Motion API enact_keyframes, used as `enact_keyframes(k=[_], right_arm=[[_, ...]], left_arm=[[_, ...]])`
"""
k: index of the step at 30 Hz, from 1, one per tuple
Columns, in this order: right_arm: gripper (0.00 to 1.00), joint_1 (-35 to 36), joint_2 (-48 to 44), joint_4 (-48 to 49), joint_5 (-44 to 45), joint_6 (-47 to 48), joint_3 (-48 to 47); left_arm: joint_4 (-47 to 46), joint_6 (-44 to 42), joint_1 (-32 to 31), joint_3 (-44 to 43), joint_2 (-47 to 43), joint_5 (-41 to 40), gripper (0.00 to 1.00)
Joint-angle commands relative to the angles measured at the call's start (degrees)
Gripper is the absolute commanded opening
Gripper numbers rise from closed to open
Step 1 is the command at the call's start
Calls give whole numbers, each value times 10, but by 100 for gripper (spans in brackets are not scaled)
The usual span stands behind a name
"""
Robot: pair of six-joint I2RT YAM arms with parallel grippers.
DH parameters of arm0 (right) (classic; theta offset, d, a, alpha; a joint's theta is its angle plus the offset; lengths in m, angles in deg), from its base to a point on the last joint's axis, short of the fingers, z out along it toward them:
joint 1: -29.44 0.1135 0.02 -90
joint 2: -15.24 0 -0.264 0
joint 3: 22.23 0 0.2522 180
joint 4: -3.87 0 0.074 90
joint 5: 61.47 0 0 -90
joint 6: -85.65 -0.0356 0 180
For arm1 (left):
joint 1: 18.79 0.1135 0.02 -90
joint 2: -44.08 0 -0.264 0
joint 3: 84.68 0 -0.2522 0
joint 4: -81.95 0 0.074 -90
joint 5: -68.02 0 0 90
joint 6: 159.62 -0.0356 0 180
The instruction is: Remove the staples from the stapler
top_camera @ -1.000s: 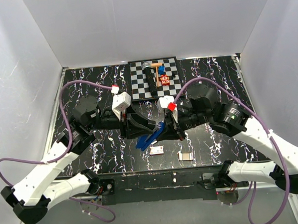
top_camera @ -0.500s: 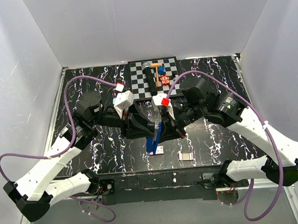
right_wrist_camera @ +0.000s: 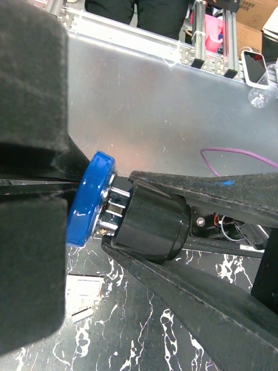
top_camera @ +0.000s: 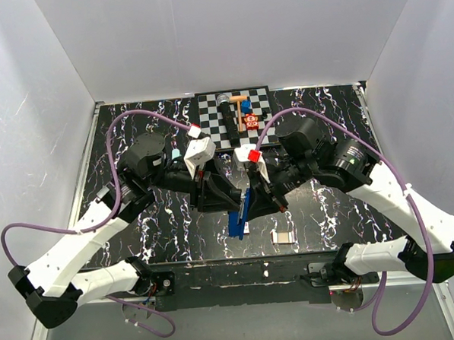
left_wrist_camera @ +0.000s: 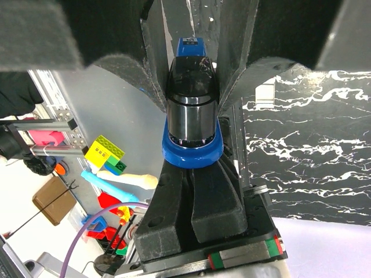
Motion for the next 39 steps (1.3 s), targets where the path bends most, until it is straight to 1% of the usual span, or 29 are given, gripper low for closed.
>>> enact_keyframes(k=[1, 5, 11, 16, 18, 19, 22, 25, 30, 33, 34, 37, 39], right_arm=[[1, 11, 21, 160, 14, 11, -8], [1, 10, -13, 168, 46, 10, 31], [1, 10, -80, 191, 114, -1, 103], [1, 5, -131, 222, 196, -23, 174], [1, 2, -147, 235, 241, -40, 198], [1, 0, -154, 242, 264, -46, 211], [1, -4, -171, 252, 319, -68, 247], [1, -9, -186, 270, 348, -88, 280], [1, -11, -210, 307, 384, -124, 332], [1, -12, -211, 316, 395, -146, 349], [1, -12, -212, 318, 400, -152, 353], [1, -12, -213, 329, 410, -169, 378], [1, -12, -210, 335, 415, -179, 388]], left_arm=[[-24, -16, -35, -19, 12, -59, 0], [-3, -31, -35, -11, -20, -110, 0], [21, -45, -35, -7, -59, -150, 0], [35, -51, -35, -2, -78, -178, 0], [47, -56, -35, -3, -81, -208, 0], [59, -60, -35, -7, -81, -235, 0], [96, -66, -35, -19, -70, -308, 0], [116, -60, -35, -22, -59, -387, 0], [145, -51, -35, -24, -23, -522, 0], [162, -47, -34, -30, 10, -567, 0], [163, -46, -29, -30, 20, -597, 0], [176, -33, 1, -36, 57, -607, 0], [178, -24, 29, -36, 77, -600, 0]])
